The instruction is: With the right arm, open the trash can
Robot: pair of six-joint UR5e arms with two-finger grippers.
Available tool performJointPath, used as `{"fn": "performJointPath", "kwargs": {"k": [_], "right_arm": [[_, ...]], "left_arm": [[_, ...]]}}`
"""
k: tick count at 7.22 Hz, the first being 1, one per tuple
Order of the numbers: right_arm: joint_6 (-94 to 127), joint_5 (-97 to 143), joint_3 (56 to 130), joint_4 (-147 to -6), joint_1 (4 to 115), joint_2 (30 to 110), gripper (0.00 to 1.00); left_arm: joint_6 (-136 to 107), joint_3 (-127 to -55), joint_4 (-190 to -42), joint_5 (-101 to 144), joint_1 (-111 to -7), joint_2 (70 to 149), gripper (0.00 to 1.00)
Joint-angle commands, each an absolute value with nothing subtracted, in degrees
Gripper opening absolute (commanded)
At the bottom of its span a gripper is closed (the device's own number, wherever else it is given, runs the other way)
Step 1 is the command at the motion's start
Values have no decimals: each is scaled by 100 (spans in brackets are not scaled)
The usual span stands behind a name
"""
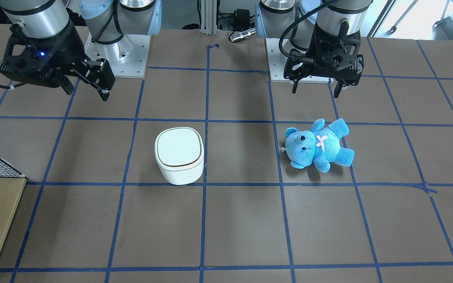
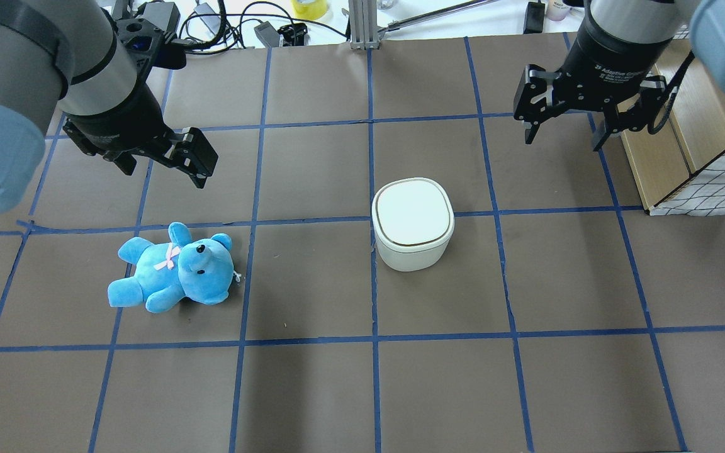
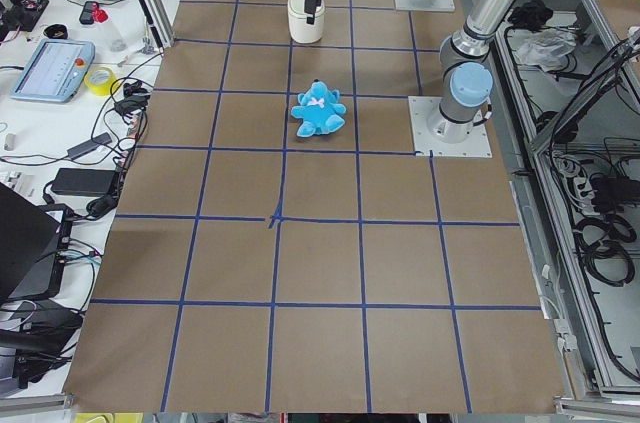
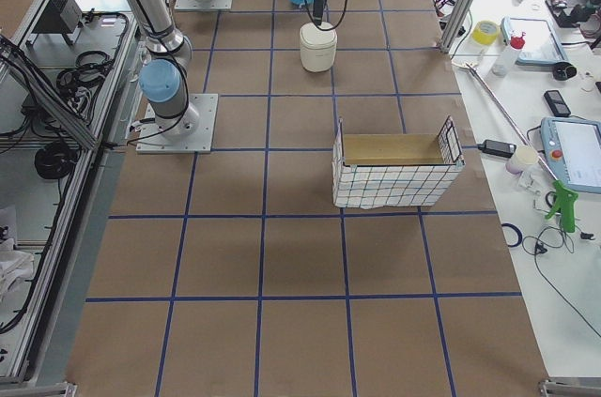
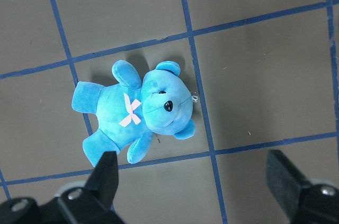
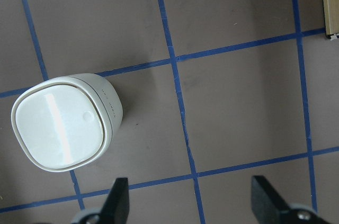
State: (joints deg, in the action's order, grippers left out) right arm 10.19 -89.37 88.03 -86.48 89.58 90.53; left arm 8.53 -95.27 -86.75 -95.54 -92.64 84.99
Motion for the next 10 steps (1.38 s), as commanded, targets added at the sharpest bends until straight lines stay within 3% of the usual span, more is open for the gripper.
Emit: {"fn": "performJointPath", "kwargs": {"k": [1, 3, 4, 8, 10], "right_arm": [[1020, -8886, 8824, -8648, 8982, 9035, 26], [1020, -8842, 8842, -8648, 9009, 9000, 4], [1020, -8746, 8842, -8648, 9035, 8930, 0], [1378, -8508, 8912, -9323, 9403, 8404, 0], [1397, -8508, 9332, -10129, 9614, 8210, 0]], "left_arm": [[853, -9527, -8675, -9554, -9264, 8499, 100], [853, -9527, -8675, -9562, -9264, 8499, 100], [853, -9527, -8675, -9554, -9264, 8499, 100], [853, -9527, -8675, -9554, -9264, 8499, 100], [853, -9527, -8675, -9554, -9264, 8499, 100]]}}
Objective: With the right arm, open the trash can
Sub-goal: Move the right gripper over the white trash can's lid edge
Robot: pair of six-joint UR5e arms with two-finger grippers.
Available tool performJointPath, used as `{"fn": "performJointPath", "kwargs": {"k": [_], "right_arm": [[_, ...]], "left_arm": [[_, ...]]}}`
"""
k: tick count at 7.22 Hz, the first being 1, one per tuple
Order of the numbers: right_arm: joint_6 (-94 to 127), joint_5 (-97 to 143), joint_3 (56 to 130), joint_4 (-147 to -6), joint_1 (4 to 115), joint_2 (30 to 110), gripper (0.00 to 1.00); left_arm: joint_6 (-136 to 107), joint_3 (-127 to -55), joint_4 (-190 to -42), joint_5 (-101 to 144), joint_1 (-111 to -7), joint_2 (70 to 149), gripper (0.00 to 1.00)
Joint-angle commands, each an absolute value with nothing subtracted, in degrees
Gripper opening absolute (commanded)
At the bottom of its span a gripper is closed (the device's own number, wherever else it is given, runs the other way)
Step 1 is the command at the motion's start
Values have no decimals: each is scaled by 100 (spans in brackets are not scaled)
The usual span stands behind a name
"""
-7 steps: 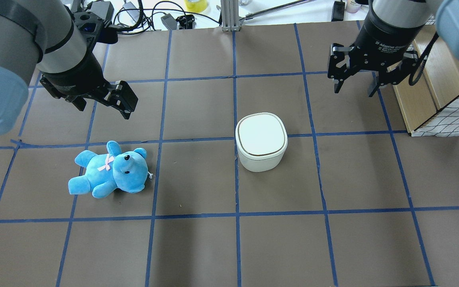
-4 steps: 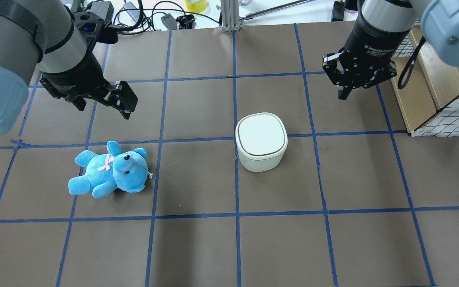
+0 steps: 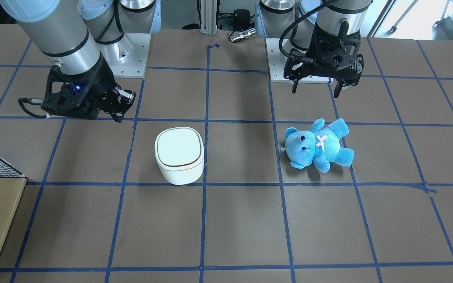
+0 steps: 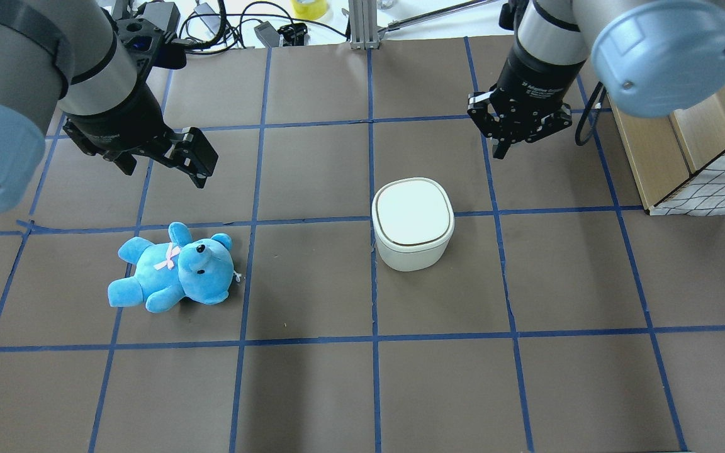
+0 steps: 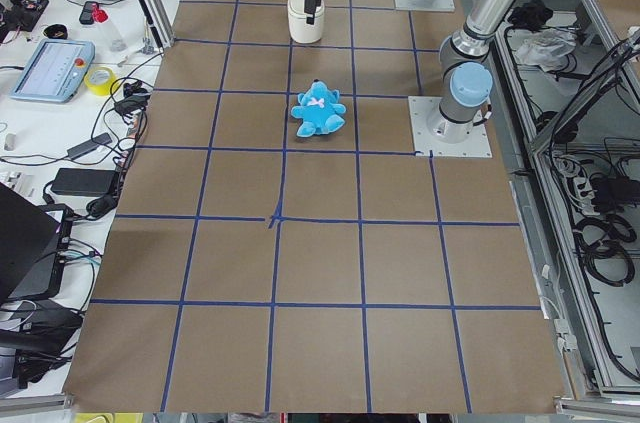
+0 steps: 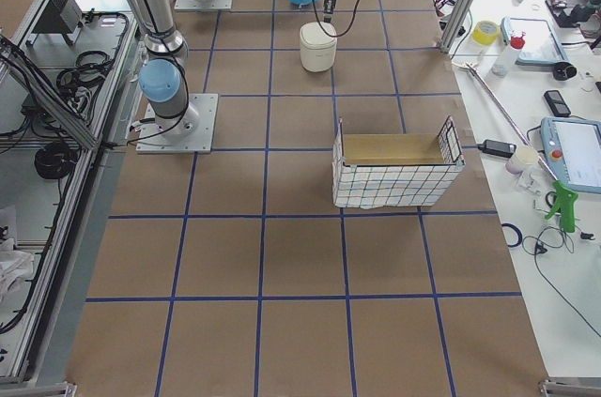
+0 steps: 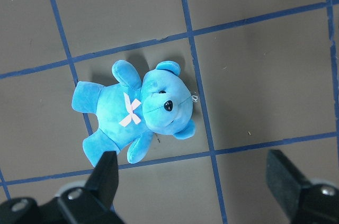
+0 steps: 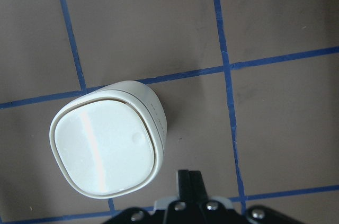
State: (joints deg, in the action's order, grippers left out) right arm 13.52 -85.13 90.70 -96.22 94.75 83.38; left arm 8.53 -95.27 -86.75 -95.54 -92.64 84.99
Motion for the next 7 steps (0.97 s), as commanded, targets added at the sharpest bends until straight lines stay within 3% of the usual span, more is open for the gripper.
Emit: {"fn": "performJointPath", "kwargs": {"k": [1, 7], "right_arm": [[1397, -8508, 9543, -10325, 9650, 8157, 0], [1380, -8499, 9765, -10670, 9923, 7656, 0]], "left_arm": [[853, -9527, -8675, -9554, -9264, 8499, 100], [853, -9527, -8675, -9554, -9264, 8499, 100]]}}
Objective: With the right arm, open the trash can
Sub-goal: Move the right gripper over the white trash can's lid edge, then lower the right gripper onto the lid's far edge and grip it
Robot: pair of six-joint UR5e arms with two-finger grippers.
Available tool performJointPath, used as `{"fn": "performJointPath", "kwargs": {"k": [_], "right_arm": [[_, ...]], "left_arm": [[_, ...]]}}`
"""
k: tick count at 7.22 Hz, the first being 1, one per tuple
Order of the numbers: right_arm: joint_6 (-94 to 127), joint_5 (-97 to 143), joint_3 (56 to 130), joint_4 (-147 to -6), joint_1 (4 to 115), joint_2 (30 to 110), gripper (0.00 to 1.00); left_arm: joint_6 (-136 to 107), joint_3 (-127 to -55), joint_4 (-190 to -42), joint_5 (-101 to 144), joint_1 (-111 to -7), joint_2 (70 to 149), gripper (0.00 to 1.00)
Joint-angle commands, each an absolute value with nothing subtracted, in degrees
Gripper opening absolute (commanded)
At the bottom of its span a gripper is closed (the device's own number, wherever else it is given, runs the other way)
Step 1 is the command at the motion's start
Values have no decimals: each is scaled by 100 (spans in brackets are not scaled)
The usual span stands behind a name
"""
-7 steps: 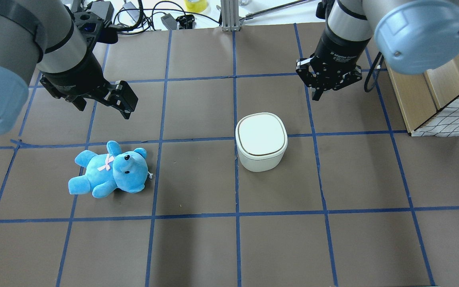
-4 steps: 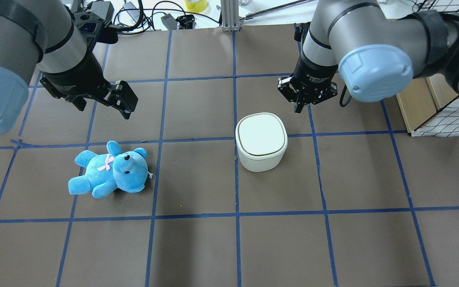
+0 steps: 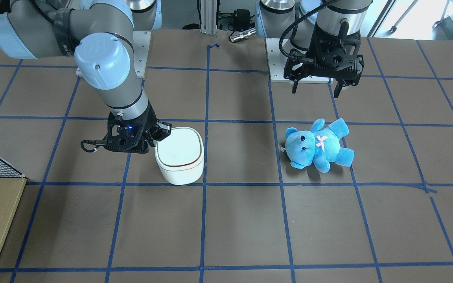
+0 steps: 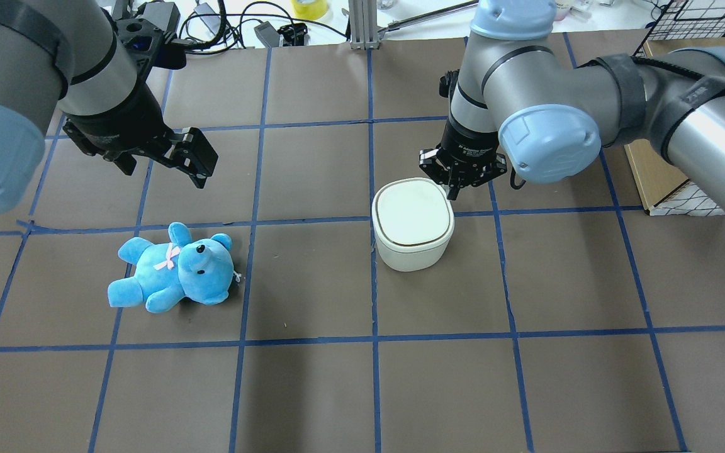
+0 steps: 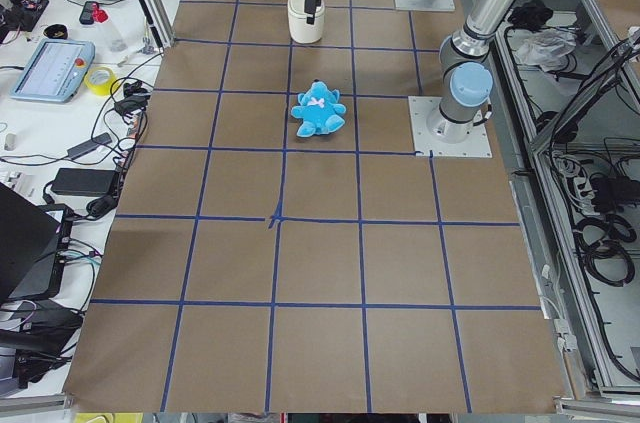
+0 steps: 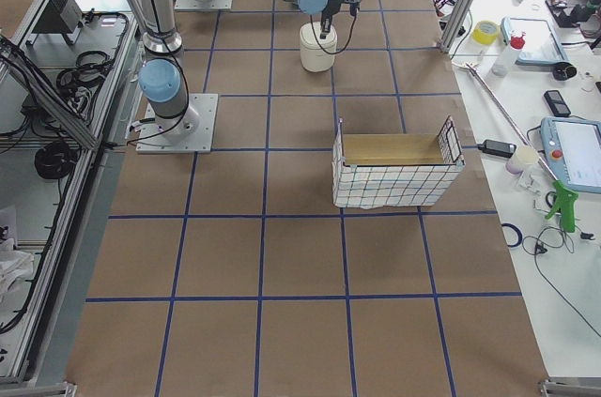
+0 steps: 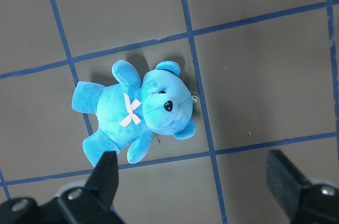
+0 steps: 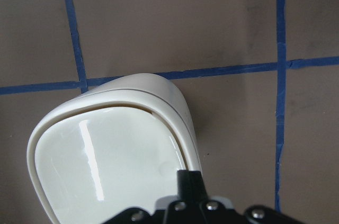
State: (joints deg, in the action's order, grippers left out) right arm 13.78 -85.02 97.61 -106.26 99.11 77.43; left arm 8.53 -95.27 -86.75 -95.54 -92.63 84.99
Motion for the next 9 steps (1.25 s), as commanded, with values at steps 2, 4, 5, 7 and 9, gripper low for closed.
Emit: {"fn": "performJointPath", "kwargs": {"k": [2, 4, 5, 7, 9], "right_arm": [[1336, -8255, 9791, -10679, 9923, 7620, 0], [1318, -8227, 9992, -10932, 9923, 7620, 0], [1318, -8235, 10045, -10986, 9923, 7620, 0], [1318, -8235, 10046, -10986, 9923, 7620, 0], [1379, -8244, 9933, -10978, 9914, 7664, 0]], "left_arm": [[853, -9527, -8675, -9554, -9264, 8499, 100], [853, -9527, -8675, -9554, -9264, 8499, 100], [853, -9527, -8675, -9554, -9264, 8499, 100], [853, -9527, -8675, -9554, -9264, 8499, 100], [853, -9527, -8675, -9554, -9264, 8499, 100]]}}
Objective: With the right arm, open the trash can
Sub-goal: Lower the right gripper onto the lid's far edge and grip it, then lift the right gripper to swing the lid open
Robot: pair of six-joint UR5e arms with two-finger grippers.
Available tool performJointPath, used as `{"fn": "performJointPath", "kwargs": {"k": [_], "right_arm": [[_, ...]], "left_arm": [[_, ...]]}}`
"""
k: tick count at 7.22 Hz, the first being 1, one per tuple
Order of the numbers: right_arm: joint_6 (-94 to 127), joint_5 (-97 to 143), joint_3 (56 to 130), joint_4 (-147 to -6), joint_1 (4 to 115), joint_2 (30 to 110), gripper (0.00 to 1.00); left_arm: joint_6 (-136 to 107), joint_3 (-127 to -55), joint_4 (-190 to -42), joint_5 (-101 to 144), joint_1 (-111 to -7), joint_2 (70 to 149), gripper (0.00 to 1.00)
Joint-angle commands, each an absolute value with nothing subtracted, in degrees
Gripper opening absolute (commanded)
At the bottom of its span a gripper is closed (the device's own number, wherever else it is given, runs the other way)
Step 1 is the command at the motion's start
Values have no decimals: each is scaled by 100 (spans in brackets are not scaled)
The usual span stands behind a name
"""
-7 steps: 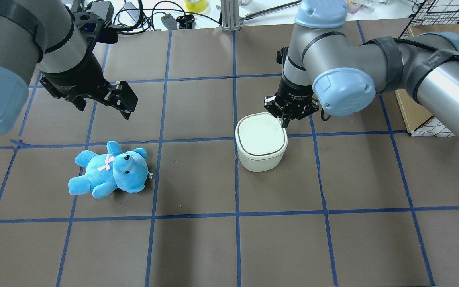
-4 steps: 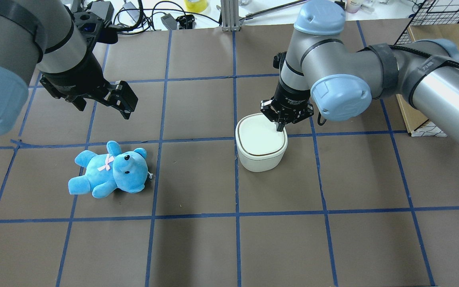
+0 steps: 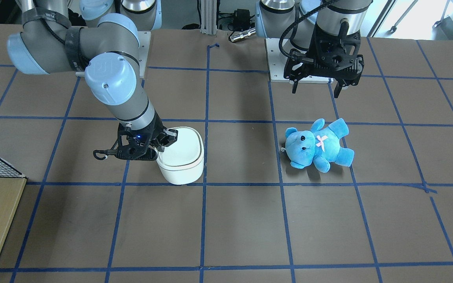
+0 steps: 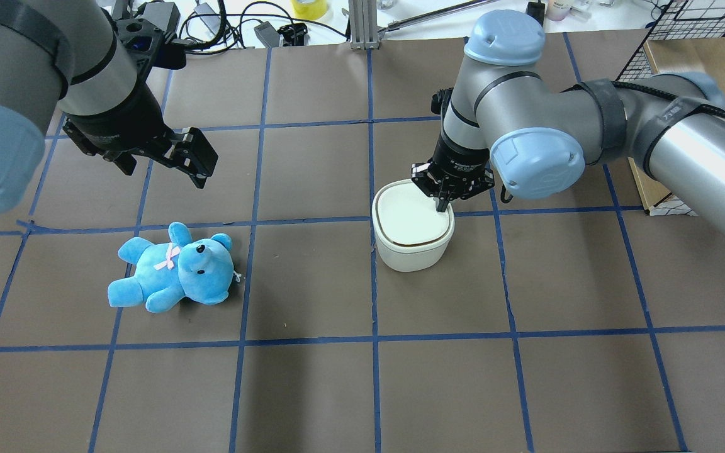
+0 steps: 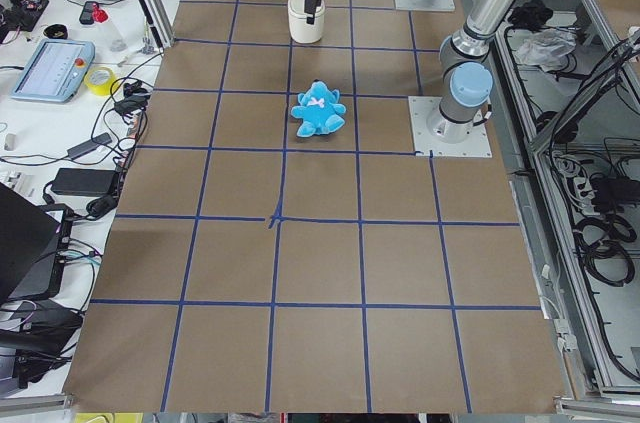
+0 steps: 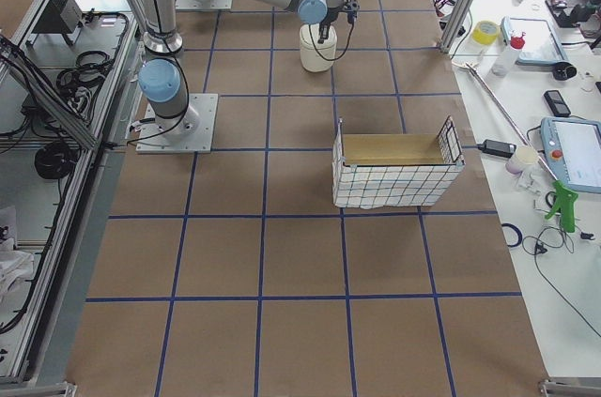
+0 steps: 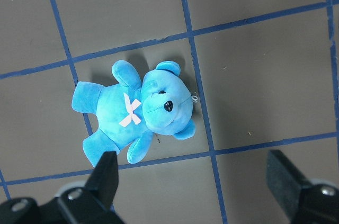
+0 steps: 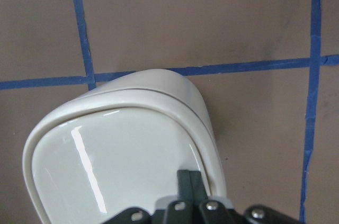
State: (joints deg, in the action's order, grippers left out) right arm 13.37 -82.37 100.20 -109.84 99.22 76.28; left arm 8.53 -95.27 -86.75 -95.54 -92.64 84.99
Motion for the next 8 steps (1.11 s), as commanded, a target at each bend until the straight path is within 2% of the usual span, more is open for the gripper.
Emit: {"fn": "performJointPath", "kwargs": {"k": [1, 2, 3, 4, 5, 8], "right_arm": [[1406, -8314, 9792, -10891, 9914, 7734, 1], [1406, -8367, 9687, -10855, 9914, 7830, 25], [1398, -8411, 9642, -10863, 9905, 7953, 64], [1389, -8594, 9563, -10846, 9862, 8085, 90], [1336, -8813, 9484, -10733, 9800, 8234, 100], [1257, -9115, 9369, -9916, 9555, 8629, 100]], "left_arm": [[853, -9527, -8675, -9554, -9264, 8499, 100], [853, -9527, -8675, -9554, -9264, 8499, 100], [853, -9527, -8675, -9554, -9264, 8499, 100], [853, -9527, -8675, -9562, -9264, 8499, 100], [853, -9527, -8675, -9554, -9264, 8499, 100], [853, -9527, -8675, -9554, -9264, 8499, 100]]}}
